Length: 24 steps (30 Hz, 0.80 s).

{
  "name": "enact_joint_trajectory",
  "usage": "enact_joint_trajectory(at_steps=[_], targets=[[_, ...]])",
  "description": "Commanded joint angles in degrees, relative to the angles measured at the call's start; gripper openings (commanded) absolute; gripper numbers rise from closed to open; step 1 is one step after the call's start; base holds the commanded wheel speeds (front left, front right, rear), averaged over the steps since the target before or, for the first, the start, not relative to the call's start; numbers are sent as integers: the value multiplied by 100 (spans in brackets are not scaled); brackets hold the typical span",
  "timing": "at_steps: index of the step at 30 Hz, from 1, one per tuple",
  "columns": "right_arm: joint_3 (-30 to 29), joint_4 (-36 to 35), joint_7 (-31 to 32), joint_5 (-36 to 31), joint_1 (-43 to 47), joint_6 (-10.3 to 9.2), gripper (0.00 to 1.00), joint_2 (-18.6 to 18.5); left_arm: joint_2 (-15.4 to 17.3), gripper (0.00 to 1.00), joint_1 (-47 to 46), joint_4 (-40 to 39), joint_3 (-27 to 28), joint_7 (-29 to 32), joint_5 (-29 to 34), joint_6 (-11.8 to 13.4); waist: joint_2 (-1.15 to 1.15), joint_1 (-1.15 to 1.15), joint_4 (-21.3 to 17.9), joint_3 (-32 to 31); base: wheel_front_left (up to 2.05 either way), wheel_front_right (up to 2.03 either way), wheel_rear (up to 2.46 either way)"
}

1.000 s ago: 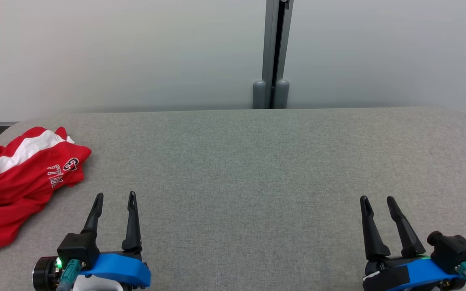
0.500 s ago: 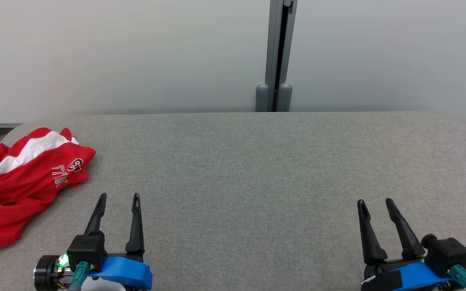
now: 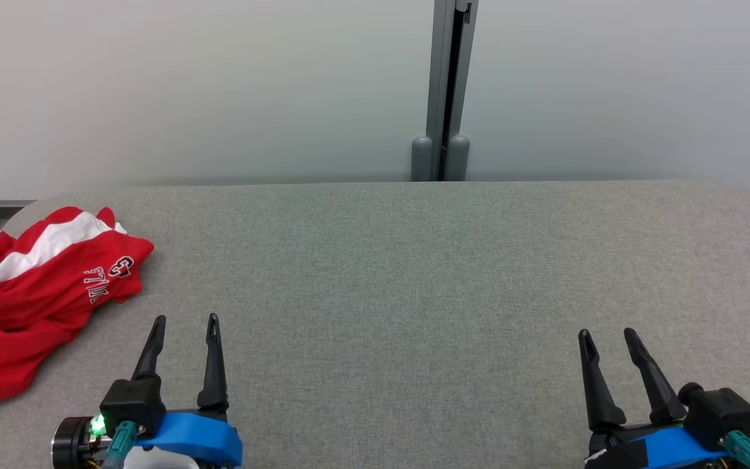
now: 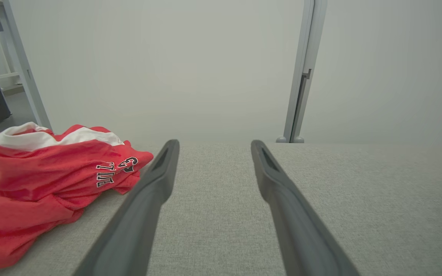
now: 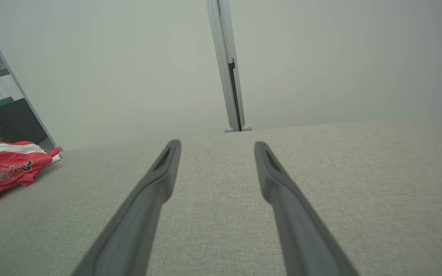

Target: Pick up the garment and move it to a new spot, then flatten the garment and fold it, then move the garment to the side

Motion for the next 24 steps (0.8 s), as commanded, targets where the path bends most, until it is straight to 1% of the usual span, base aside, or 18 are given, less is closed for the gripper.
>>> enact_joint_trajectory(at_steps=[1, 12, 20, 24], targets=[[-16, 27, -34, 32, 17, 3, 100, -41, 6, 100, 26, -36, -23, 19, -11, 36, 0, 0, 1, -3, 0, 0, 0], [-41, 58, -34, 53, -5, 3, 100, -40, 55, 100, 10, -70, -50, 56, -60, 105, 0, 0, 50, -5, 0, 0, 0], [36, 13, -30, 77, -6, 3, 100, -39, 126, 100, 2, -61, -7, 51, -119, 175, 0, 0, 284, -21, 0, 0, 0], [43, 1, -29, 89, 31, 3, 100, -39, 165, 100, 4, -88, 10, 36, -122, 218, 0, 0, 462, -29, 0, 0, 0]])
